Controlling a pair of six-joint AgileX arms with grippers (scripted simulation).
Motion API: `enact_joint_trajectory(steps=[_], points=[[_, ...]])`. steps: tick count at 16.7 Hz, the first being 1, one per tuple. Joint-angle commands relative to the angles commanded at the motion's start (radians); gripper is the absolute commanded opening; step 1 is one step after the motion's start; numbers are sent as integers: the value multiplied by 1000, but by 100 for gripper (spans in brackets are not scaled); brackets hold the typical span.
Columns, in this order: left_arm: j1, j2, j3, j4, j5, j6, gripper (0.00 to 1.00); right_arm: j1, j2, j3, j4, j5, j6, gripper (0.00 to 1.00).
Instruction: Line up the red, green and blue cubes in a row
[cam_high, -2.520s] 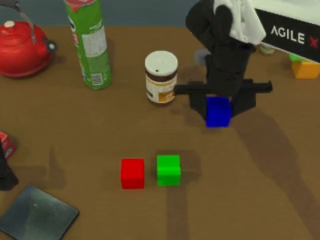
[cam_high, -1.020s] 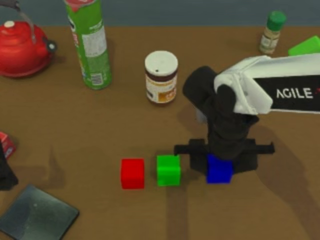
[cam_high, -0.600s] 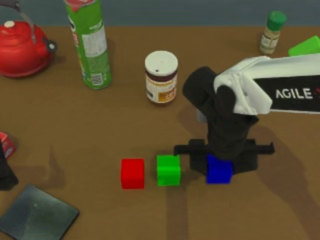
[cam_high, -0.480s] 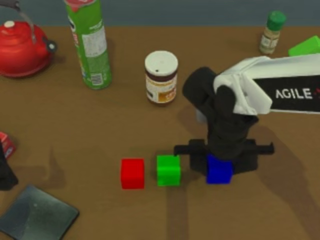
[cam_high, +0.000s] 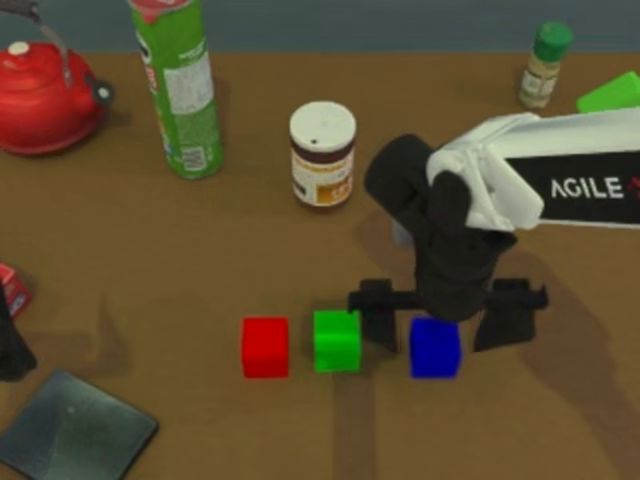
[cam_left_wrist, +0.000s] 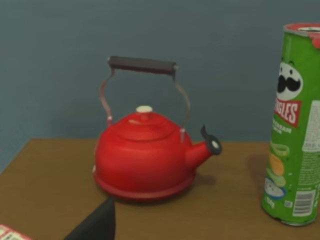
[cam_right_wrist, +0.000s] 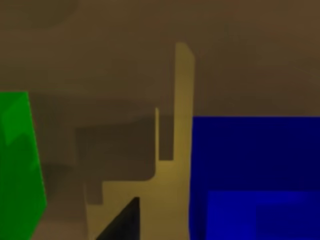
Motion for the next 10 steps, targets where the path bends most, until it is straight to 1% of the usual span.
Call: enact_joint_trajectory(steps=[8,10], points=[[0,0,0,0,0,0,100,-1,-2,3,-4,0,0,100],[0,0,0,0,0,0,100,2,-16,31,-42,0,0,100]])
